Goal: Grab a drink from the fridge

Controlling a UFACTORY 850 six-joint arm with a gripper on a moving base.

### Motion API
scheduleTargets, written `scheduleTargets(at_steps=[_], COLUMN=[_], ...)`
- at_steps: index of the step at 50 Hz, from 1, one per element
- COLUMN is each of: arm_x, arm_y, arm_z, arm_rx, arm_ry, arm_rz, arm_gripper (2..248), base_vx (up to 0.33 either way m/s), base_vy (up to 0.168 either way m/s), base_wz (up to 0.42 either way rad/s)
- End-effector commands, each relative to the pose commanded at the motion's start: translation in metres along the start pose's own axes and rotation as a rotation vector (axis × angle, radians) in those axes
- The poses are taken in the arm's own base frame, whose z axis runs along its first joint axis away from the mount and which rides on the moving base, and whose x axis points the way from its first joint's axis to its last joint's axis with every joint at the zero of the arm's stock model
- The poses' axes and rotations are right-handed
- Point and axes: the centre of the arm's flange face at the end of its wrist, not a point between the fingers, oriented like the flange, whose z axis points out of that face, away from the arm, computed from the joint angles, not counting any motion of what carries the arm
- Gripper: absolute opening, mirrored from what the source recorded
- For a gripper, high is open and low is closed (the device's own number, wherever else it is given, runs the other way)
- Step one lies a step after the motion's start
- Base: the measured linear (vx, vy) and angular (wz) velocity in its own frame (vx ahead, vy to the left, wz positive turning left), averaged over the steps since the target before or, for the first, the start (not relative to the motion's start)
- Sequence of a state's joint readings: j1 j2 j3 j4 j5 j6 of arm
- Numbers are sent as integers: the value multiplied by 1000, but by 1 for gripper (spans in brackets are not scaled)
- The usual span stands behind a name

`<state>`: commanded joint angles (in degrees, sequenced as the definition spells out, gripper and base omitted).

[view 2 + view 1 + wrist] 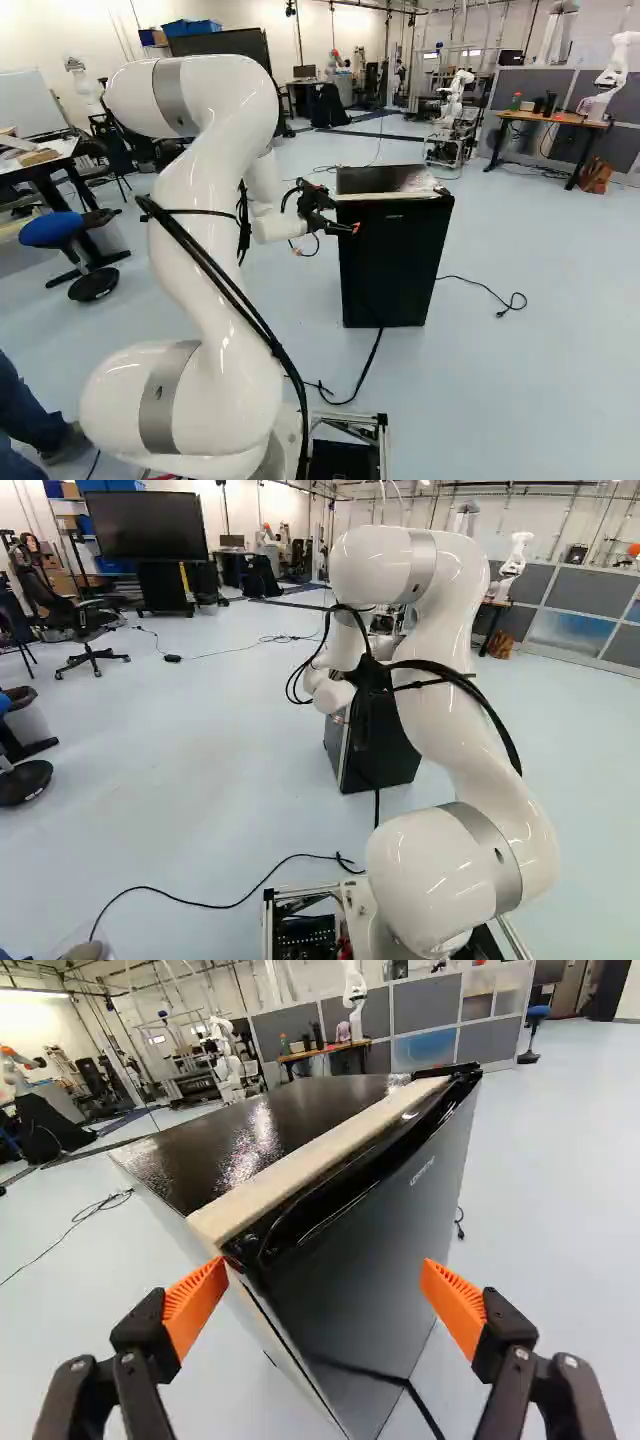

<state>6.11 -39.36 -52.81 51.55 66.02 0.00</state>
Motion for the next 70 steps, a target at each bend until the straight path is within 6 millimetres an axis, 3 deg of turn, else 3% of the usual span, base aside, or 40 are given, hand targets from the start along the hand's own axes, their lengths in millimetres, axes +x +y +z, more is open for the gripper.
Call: scheduleTargets(at_steps=[30, 70], arm_x=[9, 26], arm_y=[31, 98], arm_z=[2, -5], arm_rx=[-48, -157], arm_ry=[-4, -18], arm_rz=[-2, -3], arm_gripper=[247, 247], base_vx=[1, 0], base_vy=[-1, 0], base_wz=[-4, 0])
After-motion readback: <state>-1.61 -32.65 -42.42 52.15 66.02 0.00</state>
